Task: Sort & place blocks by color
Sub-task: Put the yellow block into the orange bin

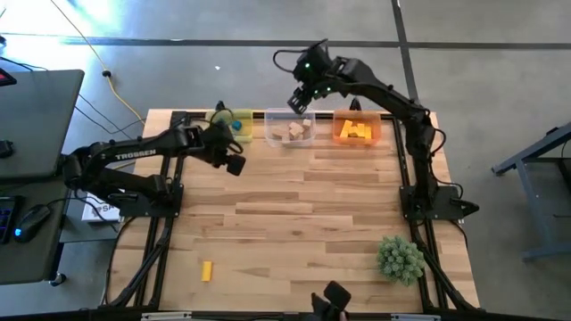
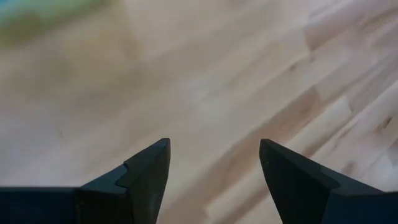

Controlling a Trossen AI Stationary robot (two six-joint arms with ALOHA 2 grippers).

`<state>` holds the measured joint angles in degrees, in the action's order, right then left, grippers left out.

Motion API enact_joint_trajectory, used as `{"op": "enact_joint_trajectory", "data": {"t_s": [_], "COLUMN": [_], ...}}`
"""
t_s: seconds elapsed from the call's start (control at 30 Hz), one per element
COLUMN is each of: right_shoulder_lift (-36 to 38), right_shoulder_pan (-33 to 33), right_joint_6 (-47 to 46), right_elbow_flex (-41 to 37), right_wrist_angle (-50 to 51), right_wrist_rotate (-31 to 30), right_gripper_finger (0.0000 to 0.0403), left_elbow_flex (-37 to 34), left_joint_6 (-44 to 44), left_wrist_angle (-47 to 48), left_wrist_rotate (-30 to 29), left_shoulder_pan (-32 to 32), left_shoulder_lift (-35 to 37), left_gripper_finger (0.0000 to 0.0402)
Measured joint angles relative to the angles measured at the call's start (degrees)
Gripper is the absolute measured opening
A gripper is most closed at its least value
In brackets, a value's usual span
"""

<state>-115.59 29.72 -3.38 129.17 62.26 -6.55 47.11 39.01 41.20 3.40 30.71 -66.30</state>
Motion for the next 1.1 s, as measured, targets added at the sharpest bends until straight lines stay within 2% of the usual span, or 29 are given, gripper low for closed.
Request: {"op": "enact_joint_trajectory", "data": {"t_s": [0.23,0.53,1.1], "right_shoulder_lift": [0.06,0.06,0.02], "right_shoulder_pan": [1.86,2.5,2.42], "right_joint_6": [1.4,3.88,4.94], "right_elbow_flex": [4.98,4.13,4.08], "right_wrist_angle": [5.81,8.38,8.24], "right_wrist_rotate": [-0.02,0.19,0.96], "right_gripper_finger": [0.0161,0.0161,0.0161], "left_elbow_flex": [0.0,0.0,0.01], "left_joint_6": [13.8,33.02,71.9], "left_wrist_angle": [6.68,13.75,15.99], "left_wrist_rotate": [-2.44,-7.03,-8.34], "left_shoulder_pan": [-8.22,-21.93,-50.38], "left_shoulder_lift": [0.0,0.0,-0.31], "left_gripper_finger": [0.0235,0.0234,0.0234]}}
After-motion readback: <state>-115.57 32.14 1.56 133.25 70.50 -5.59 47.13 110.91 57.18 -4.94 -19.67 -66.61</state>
